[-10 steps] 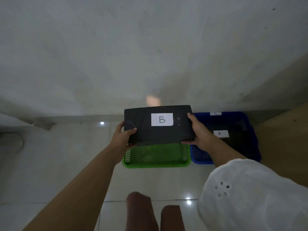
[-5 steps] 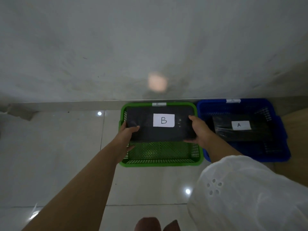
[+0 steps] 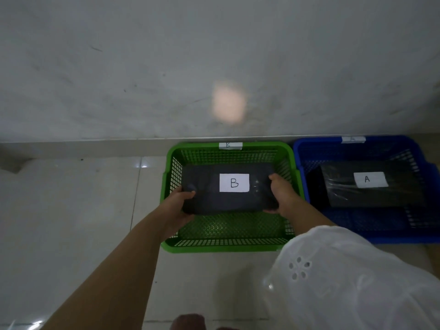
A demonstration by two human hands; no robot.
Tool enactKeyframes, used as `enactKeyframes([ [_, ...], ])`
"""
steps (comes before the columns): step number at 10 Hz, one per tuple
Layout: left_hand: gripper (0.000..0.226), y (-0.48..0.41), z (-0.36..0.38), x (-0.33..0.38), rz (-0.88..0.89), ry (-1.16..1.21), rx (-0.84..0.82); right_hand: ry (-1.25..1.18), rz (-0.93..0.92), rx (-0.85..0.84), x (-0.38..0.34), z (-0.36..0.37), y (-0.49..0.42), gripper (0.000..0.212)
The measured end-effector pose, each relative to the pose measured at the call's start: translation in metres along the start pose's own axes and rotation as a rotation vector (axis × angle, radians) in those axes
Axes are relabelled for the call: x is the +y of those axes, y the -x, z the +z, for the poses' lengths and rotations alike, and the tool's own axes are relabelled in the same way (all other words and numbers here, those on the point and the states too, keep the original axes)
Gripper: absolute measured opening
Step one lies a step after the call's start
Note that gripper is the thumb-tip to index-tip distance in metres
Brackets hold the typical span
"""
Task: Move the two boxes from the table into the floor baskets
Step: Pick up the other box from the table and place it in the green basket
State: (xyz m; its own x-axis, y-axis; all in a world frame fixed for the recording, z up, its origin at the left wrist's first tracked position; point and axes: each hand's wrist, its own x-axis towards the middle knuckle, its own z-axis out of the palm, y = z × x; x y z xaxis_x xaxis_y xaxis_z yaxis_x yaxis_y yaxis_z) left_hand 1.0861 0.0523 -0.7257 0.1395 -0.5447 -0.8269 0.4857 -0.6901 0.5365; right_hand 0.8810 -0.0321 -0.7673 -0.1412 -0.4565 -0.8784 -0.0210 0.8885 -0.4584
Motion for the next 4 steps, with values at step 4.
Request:
enactKeyframes([
  [4, 0.047, 0.008, 0.018, 0.001, 0.028, -0.167, 0.156, 0.135, -0.118, 0.068, -0.001, 0.002, 0.007, 0.054],
])
